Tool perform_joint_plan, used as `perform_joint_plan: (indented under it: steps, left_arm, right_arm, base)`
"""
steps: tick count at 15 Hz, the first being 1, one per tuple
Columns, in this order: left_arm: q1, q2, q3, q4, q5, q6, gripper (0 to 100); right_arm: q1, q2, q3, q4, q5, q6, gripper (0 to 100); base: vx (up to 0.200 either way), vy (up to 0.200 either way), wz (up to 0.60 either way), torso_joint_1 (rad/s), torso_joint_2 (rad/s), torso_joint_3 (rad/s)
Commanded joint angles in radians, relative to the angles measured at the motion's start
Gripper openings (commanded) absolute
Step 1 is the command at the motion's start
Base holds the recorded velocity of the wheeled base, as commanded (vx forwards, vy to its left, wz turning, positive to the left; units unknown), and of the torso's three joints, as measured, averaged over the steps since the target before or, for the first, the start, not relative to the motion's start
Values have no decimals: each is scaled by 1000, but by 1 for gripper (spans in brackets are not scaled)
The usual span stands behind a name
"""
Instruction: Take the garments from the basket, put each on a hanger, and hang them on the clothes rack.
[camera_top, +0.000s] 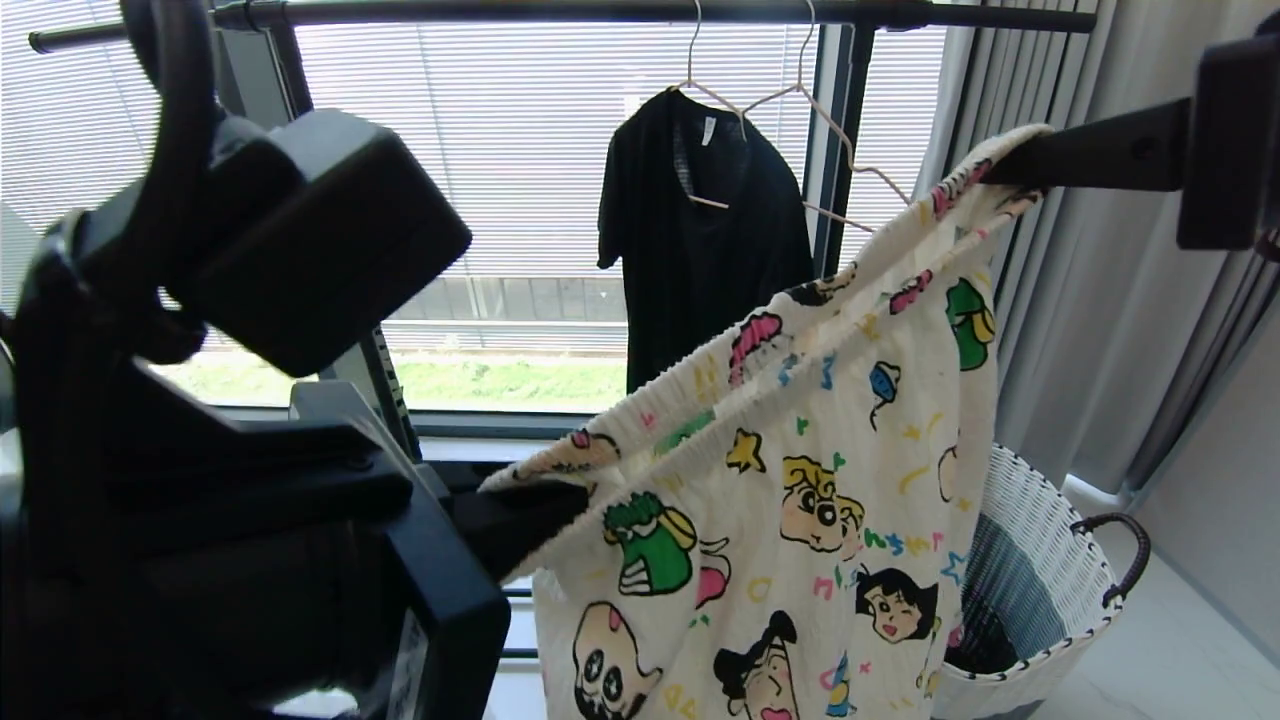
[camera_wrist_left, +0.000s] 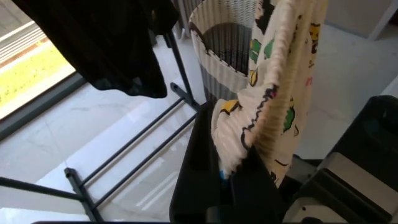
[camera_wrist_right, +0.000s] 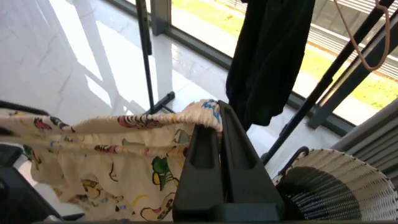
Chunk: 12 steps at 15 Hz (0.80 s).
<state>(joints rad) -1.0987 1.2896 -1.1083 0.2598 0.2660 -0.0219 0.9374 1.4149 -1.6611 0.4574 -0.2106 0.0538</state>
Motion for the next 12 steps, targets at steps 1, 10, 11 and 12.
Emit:
perform_joint_plan:
  steps: [1, 10, 11, 12]
  left_arm:
    - [-73, -16, 47, 3, 1, -36, 0]
    - [102, 50, 19, -4, 187, -23, 0]
    - [120, 70, 4, -5, 253, -26, 0]
    - [120, 77, -10, -5, 279, -29, 0]
  right_arm:
    - [-5, 95, -74, 0, 2, 0, 0]
    - [-5, -14, -65, 222, 0, -2, 0]
    - [3, -34, -48, 264, 0, -6, 0]
    - [12, -48, -28, 287, 0, -17, 0]
  base:
    - [0, 0, 0, 0, 0, 0]
    - [0, 0, 0, 0, 0, 0]
    - [0, 0, 0, 0, 0, 0]
    - [0, 0, 0, 0, 0, 0]
